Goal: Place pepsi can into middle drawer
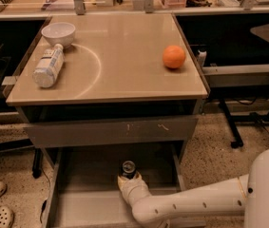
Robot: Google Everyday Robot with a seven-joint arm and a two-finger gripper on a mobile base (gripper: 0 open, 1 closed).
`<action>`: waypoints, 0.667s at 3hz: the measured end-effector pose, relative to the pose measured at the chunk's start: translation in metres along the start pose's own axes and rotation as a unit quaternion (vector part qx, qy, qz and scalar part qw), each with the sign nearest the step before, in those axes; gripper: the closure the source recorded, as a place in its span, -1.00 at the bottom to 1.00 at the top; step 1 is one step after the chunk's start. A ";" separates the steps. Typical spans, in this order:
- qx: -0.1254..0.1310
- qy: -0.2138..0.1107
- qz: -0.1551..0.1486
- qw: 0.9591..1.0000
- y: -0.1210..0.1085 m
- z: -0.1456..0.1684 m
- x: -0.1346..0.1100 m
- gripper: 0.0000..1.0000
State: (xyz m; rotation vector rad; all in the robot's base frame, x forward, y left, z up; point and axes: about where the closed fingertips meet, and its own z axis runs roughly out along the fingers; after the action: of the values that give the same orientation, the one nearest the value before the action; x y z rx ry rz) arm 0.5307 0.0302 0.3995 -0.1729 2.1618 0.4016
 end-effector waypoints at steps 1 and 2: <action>0.009 0.009 0.000 1.000 -0.001 0.002 0.008 1.00; 0.009 0.009 0.000 1.000 -0.001 0.002 0.008 0.61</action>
Offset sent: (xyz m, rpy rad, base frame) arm -0.0023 0.0000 -0.0065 -0.0134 0.0143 -0.0100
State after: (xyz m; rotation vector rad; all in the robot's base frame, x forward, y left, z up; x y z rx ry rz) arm 0.5281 0.0301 0.3921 -0.1659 2.1818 0.3810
